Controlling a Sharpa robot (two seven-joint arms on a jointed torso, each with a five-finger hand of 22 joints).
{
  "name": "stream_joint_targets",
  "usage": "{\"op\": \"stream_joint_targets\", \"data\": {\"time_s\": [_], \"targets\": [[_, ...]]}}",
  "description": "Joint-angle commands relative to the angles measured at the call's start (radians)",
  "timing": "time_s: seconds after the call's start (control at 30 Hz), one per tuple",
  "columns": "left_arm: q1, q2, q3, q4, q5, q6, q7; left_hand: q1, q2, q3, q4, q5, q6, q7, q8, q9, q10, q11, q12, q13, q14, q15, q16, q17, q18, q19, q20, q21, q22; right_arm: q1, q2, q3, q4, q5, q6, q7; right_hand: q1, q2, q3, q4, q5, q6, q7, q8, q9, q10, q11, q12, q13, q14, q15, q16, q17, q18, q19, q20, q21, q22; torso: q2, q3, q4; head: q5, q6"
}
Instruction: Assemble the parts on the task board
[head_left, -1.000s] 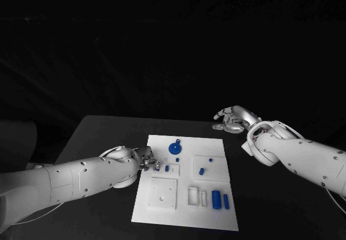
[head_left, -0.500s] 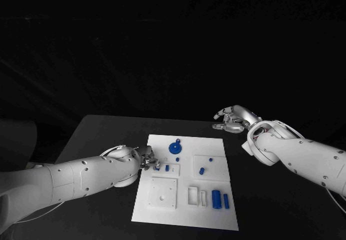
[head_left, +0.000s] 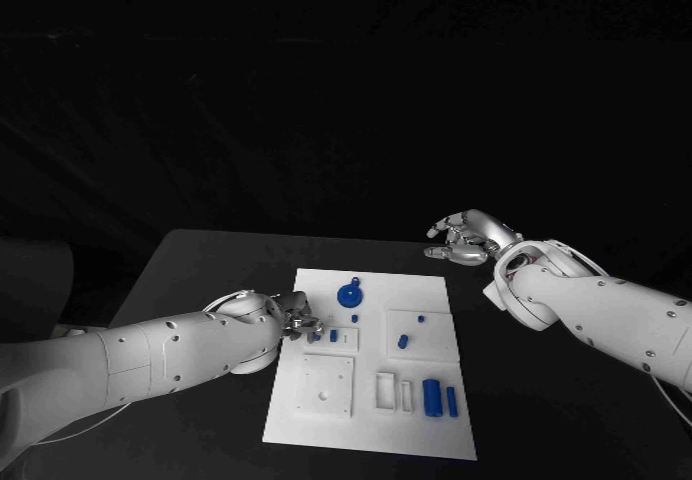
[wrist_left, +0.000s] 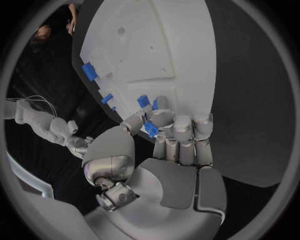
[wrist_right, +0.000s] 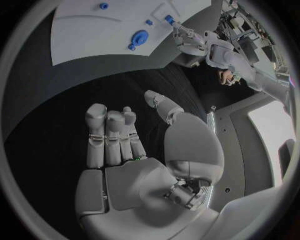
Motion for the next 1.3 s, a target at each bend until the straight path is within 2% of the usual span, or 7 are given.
{"op": "stream_joint_targets", "data": {"time_s": [0.03,0.27,0.9,1.3], "targets": [[-0.008,0.007,-0.004,0.002,-0.002,0.041,0.003,0.014,0.006,0.003,0.002,0.003,0.049,-0.043,-0.004,-0.003,-0.021,-0.033,0.007,0.001,0.03,-0.029,0.006,0.002,0.022,-0.001,-0.117,0.002,0.002,0.0,-0.001,0.0,0.002,-0.005,0.011,0.004,-0.007,0.006,-0.002,0.003,0.007,0.002,0.007,0.003,-0.001,0.001,-0.004,0.007,-0.002,0.008,0.001,0.004,-0.001,0.085,0.001,-0.009,-0.005,0.005,0.0,-0.0001,0.0002,0.0,0.0],[-0.008,0.005,-0.004,0.002,-0.012,0.05,0.001,0.024,0.007,0.007,-0.003,0.023,0.048,-0.044,0.001,-0.003,-0.022,-0.034,0.012,0.001,0.029,-0.029,0.008,0.003,0.023,-0.002,-0.117,0.002,0.004,0.0,-0.001,0.0,0.001,-0.005,0.011,0.005,-0.007,0.006,-0.001,0.003,0.008,0.002,0.007,0.003,-0.002,0.001,-0.004,0.007,-0.002,0.008,0.001,0.004,-0.001,0.085,0.001,-0.009,-0.005,0.005,0.0,-0.0005,-0.0002,0.0,-0.002],[-0.008,0.001,-0.004,-0.004,-0.034,0.045,-0.001,0.04,0.005,0.011,-0.005,0.026,0.045,-0.044,0.003,-0.004,-0.024,-0.034,0.014,-0.001,0.028,-0.029,0.008,0.003,0.024,-0.001,-0.118,0.002,0.006,0.0,-0.002,0.0,0.002,-0.005,0.011,0.005,-0.007,0.006,-0.001,0.003,0.009,0.002,0.007,0.003,-0.002,0.001,-0.004,0.008,-0.003,0.008,0.001,0.004,-0.002,0.085,0.001,-0.009,-0.006,0.005,0.0,-0.0006,0.0001,-0.001,-0.001],[-0.008,-0.002,-0.004,-0.001,-0.033,0.046,-0.004,0.055,0.007,0.012,-0.01,0.05,0.044,-0.044,0.008,-0.005,-0.025,-0.034,0.018,-0.004,0.029,-0.029,0.009,0.003,0.023,-0.001,-0.117,0.003,0.008,0.0,-0.002,0.0,0.002,-0.005,0.011,0.005,-0.007,0.006,-0.002,0.003,0.01,0.002,0.007,0.003,-0.002,0.001,-0.004,0.008,-0.003,0.008,0.001,0.005,-0.002,0.085,0.002,-0.009,-0.006,0.005,0.0,-0.0005,0.0002,0.0,-0.002]]}}
